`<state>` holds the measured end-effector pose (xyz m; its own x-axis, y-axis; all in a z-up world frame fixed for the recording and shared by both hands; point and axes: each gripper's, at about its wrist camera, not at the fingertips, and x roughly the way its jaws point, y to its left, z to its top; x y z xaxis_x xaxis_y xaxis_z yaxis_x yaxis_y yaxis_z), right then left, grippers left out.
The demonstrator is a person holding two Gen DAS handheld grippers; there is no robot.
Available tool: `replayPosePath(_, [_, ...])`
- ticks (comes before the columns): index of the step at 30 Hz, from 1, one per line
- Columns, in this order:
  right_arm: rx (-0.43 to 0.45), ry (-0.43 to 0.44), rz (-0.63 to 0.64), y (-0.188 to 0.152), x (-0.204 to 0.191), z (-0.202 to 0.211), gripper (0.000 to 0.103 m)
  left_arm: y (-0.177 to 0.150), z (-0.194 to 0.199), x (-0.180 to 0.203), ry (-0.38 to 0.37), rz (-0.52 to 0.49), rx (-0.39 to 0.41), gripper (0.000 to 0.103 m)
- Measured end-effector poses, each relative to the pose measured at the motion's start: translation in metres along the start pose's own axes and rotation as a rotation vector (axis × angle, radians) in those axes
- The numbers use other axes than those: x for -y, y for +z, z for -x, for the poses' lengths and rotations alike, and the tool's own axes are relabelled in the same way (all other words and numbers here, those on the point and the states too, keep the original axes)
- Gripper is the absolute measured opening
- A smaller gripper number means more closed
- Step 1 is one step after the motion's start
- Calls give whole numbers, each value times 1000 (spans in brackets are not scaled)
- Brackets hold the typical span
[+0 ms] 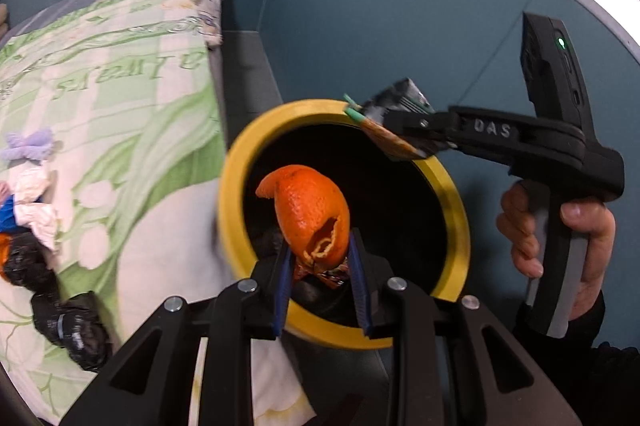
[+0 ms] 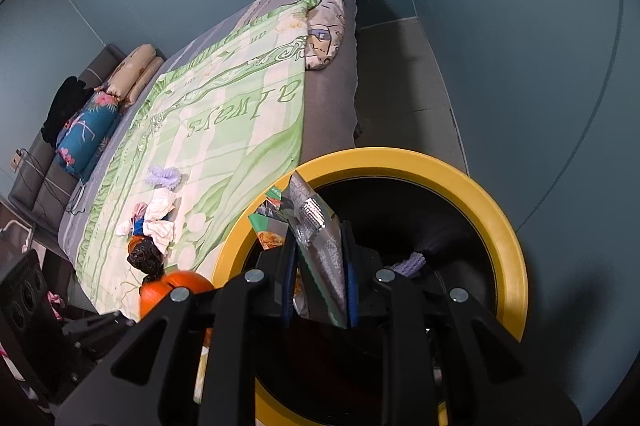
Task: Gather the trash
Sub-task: 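Carry the orange peel and silver-green packet over the yellow-rimmed bin, then open both grippers to drop the peel and packet into the bin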
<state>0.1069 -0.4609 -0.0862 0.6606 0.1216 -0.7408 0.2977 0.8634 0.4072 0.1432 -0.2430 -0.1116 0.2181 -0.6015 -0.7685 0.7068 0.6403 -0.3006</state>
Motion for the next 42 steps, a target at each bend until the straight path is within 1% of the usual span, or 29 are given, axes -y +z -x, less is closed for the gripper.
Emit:
replayPosePath(3, [1, 7, -11, -1, 5, 1, 20, -2, -6, 7, -15, -15, -11, 26])
replayPosePath(6, [-1, 10, -18, -1, 8, -1, 20, -5, -9, 10, -13, -20, -12, 28])
replayPosePath(9, [2, 14, -25, 0, 9, 1, 26, -7, -8, 11, -19, -24, -7, 28])
replayPosePath(11, [5, 13, -29, 1, 11, 2, 29, -9, -4, 12, -19, -31, 1, 37])
replayPosePath(13, [10, 11, -35, 2, 12, 3, 34, -9, -1, 13, -15, -34, 12, 44])
replayPosePath(14, [12, 12, -38, 2, 13, 4, 35, -9, 1, 13, -14, -34, 16, 49])
replayPosePath(16, [15, 12, -46, 3, 15, 5, 43, -8, 4, 11, -10, -30, 24, 54])
replayPosePath(20, [16, 16, -50, 5, 15, 6, 49, -9, 11, 2, 6, -9, 36, 66])
replayPosePath(21, [15, 18, -50, 5, 15, 6, 52, -9, 13, -3, 18, 0, 40, 69])
replayPosePath(23, [16, 22, -49, 5, 13, 6, 56, -10, 18, -12, 36, 23, 49, 73])
replayPosePath(25, [15, 25, -45, 6, 11, 6, 61, -10, 22, -22, 49, 44, 58, 75])
replayPosePath(26, [14, 27, -40, 6, 10, 6, 62, -10, 26, -27, 56, 58, 63, 76])
replayPosePath(34, [20, 64, 10, 8, -12, 9, 63, -10, 50, -63, 117, 116, 107, 79])
replayPosePath(39, [19, 97, 71, 11, -38, 8, 64, -9, 72, -89, 187, 148, 151, 82])
replayPosePath(42, [10, 116, 109, 11, -57, 5, 64, -9, 84, -103, 209, 176, 173, 83])
